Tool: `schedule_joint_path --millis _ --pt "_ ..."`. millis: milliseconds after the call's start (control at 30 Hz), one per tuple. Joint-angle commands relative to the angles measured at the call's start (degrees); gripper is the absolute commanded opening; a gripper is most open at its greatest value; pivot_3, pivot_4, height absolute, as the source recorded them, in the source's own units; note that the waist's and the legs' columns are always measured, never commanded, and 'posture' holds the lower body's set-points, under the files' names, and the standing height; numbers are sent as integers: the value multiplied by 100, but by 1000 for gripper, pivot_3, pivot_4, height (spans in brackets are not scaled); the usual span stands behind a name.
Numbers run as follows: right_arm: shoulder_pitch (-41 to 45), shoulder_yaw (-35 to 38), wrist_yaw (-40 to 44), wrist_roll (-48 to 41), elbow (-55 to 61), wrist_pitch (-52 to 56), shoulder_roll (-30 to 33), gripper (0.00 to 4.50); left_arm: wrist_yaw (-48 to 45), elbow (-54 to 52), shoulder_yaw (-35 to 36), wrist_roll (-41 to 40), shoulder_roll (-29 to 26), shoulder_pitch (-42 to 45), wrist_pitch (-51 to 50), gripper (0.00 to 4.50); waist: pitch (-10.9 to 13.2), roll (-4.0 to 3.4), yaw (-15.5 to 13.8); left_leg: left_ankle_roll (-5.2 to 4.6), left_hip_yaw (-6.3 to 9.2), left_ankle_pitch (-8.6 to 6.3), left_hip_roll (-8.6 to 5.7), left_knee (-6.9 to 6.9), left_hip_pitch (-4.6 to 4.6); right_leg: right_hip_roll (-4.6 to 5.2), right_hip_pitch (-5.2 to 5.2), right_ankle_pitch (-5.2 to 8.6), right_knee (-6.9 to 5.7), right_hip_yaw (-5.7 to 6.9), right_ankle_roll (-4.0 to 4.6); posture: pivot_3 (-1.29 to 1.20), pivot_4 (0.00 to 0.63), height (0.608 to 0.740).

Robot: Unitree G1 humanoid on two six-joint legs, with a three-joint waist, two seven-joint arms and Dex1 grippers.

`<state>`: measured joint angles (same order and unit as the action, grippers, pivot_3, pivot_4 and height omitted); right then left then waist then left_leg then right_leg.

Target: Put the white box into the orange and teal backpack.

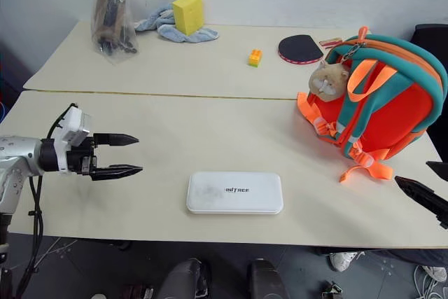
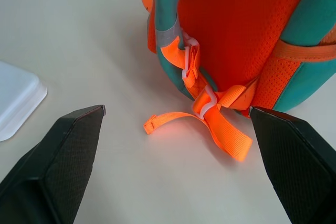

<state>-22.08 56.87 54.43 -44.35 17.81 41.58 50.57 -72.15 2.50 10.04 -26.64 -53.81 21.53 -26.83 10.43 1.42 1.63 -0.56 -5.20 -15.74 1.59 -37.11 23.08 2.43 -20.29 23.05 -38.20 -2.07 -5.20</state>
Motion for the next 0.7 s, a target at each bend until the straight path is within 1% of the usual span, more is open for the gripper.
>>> schedule_joint_path --millis 33,400,500,600,633,700 --pt "-24 99 -49 15 128 -89 -60 4477 -34 -70 -8 105 -38 -84 301 4500 0 0 0 0 0 0 0 1 0 0 0 0 0 0 0 0 150 740" --pt "-72 90 -35 96 127 -135 40 4477 140 -111 -37 39 -21 14 134 4500 0 0 2 0 0 0 1 1 0 -1 -1 0 1 0 0 0 150 740" --pt "-65 -73 2 242 206 -219 128 4477 172 -186 -74 28 -4 13 86 4500 0 0 3 1 0 0 1 1 0 -1 -1 0 1 0 0 0 150 740" --pt "25 -391 52 316 419 -239 277 4477 111 -416 -204 -71 46 10 -73 4500 0 -1 11 1 0 0 1 1 0 -1 -1 0 0 0 0 0 150 740" --pt "58 -524 69 331 507 -244 319 4304 62 -497 -287 -64 62 -11 -67 4500 0 -1 11 1 0 0 1 1 0 -1 -1 0 -1 -1 0 0 150 740" --pt "124 -784 101 336 685 -224 393 3863 -54 -674 -479 -59 67 -72 -105 4121 0 0 5 1 0 0 1 0 0 -1 -1 0 -2 -1 0 0 150 740"
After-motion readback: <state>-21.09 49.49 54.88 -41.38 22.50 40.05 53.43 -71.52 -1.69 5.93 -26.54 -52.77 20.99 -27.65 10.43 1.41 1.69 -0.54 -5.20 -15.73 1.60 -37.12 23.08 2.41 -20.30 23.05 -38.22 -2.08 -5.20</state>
